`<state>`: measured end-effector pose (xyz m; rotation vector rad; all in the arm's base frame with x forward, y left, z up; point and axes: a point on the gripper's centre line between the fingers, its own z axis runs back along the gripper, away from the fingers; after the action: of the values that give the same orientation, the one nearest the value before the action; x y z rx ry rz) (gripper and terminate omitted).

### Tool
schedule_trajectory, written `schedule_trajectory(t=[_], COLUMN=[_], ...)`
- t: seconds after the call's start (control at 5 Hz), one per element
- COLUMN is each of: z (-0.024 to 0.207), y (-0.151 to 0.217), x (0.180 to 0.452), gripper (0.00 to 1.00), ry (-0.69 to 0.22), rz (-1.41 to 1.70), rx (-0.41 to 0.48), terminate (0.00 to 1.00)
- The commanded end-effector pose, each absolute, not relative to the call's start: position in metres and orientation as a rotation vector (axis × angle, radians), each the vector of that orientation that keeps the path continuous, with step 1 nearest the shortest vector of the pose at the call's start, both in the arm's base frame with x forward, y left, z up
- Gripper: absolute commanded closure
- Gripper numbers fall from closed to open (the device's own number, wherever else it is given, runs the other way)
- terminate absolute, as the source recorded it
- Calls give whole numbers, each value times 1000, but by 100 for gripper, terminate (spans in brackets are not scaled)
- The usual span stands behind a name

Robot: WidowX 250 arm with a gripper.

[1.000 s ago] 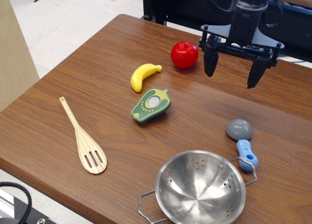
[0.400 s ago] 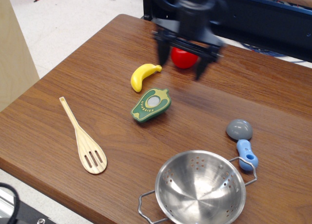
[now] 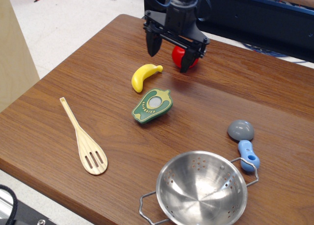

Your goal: Put banana in colander

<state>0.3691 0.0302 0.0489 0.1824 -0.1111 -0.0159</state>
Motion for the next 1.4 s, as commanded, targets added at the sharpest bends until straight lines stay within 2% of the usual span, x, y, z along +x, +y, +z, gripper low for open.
schedule_trajectory(t=[0.0,0.4,0.6,1.0,1.2], z=[55,46,35,22,30], y=[43,58,49,49,45], x=[379,373,370,367,371], gripper=[0,0,0,0,100], ry=[-81,-5,-30,-29,-45], rz=[-110,-141,-125,-106,-89], rx=[128,78,124,157,163], terminate=[0,0,0,0,0])
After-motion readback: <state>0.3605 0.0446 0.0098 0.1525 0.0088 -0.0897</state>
